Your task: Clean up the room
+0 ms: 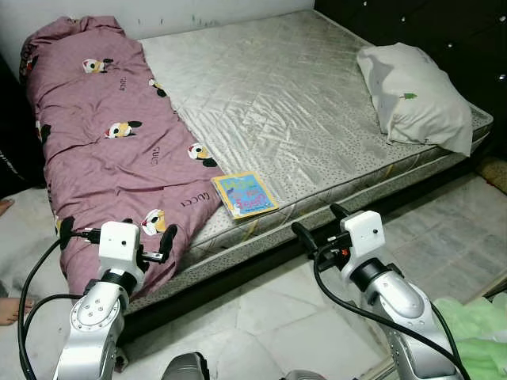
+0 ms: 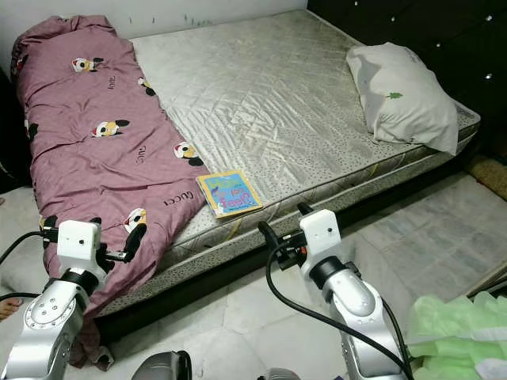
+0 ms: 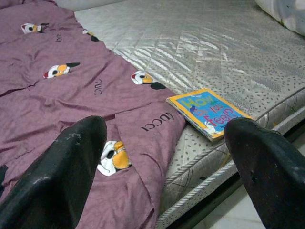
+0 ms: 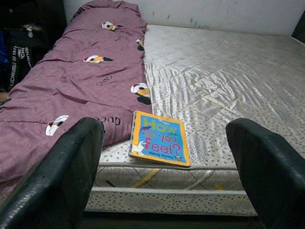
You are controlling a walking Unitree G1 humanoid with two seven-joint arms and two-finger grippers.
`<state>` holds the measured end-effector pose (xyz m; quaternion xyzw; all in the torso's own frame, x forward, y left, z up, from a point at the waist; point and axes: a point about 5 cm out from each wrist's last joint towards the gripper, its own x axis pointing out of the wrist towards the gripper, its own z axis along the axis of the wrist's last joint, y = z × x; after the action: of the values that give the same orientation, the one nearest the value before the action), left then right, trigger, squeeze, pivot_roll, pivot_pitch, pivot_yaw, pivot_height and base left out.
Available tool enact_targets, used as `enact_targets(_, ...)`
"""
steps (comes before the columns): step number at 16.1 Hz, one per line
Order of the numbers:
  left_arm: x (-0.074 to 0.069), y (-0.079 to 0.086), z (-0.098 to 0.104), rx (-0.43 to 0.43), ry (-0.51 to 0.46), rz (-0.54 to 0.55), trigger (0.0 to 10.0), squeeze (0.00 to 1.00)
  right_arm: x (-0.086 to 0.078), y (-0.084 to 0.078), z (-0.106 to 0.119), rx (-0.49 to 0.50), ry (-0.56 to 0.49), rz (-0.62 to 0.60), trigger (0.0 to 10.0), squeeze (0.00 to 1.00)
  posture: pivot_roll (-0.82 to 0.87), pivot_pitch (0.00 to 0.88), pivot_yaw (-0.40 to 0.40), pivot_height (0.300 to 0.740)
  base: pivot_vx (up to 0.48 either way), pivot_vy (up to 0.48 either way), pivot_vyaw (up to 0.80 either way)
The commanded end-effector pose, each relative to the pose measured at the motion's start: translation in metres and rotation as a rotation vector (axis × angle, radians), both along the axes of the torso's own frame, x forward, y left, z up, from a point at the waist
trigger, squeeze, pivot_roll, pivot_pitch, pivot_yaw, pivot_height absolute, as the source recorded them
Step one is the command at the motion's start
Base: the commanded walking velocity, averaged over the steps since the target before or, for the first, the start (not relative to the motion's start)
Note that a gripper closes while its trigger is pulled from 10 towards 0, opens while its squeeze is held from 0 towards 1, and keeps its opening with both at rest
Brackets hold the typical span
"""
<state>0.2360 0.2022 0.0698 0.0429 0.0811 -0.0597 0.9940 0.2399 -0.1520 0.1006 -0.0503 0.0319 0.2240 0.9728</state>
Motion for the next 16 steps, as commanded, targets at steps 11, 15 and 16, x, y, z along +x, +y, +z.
enact_targets(11,0.0019,0.0021,-0.0009,0.003,0.009,0.003,10.0,0.0,0.003,-0.0016,0.0018,-0.011,-0.012,-0.006,10.0,0.0,-0.05,0.078,-0.031,0.74,0.0,0.465,0.0)
enact_targets(15,0.0019,0.0024,-0.0007,0.016,0.004,0.006,10.0,0.0,0.0041,-0.002,0.0016,-0.023,-0.021,-0.011,10.0,0.0,-0.05,0.071,-0.03,0.74,0.0,0.0,0.0)
enact_targets(16,0.002,0.0024,-0.0003,0.022,0.0,0.004,10.0,0.0,0.0041,-0.001,0.0016,-0.021,-0.024,-0.002,10.0,0.0,-0.05,0.071,-0.03,0.74,0.0,0.0,0.8)
